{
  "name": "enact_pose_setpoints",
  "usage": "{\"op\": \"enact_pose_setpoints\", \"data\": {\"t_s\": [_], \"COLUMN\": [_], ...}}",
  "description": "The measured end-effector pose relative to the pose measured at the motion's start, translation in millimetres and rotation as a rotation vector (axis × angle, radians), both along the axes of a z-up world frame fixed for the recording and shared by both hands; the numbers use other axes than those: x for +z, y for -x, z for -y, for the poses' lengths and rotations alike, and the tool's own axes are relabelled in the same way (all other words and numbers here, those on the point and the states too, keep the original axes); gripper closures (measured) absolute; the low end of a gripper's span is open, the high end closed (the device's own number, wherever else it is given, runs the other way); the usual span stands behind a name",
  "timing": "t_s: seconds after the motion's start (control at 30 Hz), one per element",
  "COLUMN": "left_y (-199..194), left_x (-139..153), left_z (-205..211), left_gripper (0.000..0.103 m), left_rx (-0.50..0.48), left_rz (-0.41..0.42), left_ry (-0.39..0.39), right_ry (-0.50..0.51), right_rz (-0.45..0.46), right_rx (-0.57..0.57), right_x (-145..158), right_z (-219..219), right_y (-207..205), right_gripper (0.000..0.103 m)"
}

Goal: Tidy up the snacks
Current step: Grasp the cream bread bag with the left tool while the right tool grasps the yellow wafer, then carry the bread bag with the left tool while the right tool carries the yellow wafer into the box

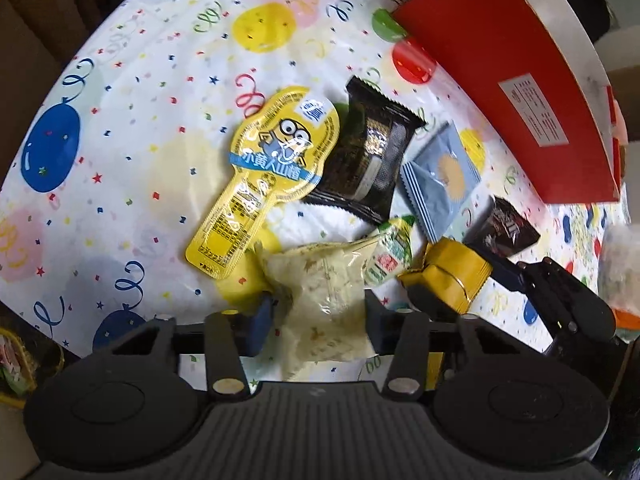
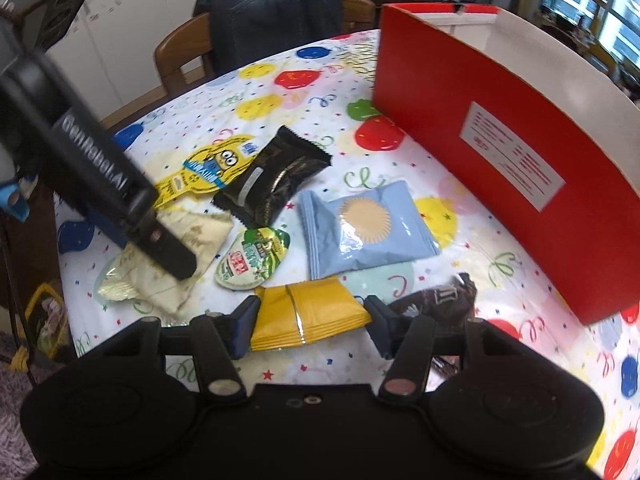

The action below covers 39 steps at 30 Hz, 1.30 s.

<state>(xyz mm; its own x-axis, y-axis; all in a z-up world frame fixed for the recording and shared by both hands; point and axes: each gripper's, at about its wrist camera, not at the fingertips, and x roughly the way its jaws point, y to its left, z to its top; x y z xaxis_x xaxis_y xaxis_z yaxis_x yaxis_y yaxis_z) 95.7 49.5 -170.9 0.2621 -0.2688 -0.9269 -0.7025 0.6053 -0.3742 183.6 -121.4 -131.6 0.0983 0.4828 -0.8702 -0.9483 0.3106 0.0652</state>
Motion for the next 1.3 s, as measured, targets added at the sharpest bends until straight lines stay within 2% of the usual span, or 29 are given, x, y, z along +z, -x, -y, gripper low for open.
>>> {"op": "enact_pose_setpoints", "data": {"t_s": [0.3,0.67,1.1,1.3], "left_y": [3,4,-5,-13], "left_x": [3,24,74,94], "left_z": [-4,-10,-15,-22], "left_gripper": [0.064,0.065,0.065,0.065], "left_rx": [-0.099,-0.235,-0.382,-0.402], "left_rz": [0.022,0.097,0.252,0.304], "left_ry": [0.005,-0.009,-0.124,-0.158], "right_ry": [-0.014,-0.067,-0.158,-0.197], "right_rz": [0.001,0.047,0.116,0.145], "right_rx": [-0.134,-0.313,-0.458,-0.525], "right_x": [9,36,91,113], "right_z": [12,20,24,27], "right_y": [11,29,44,38], "right_gripper": [0.048,0.048,0.048,0.048]}}
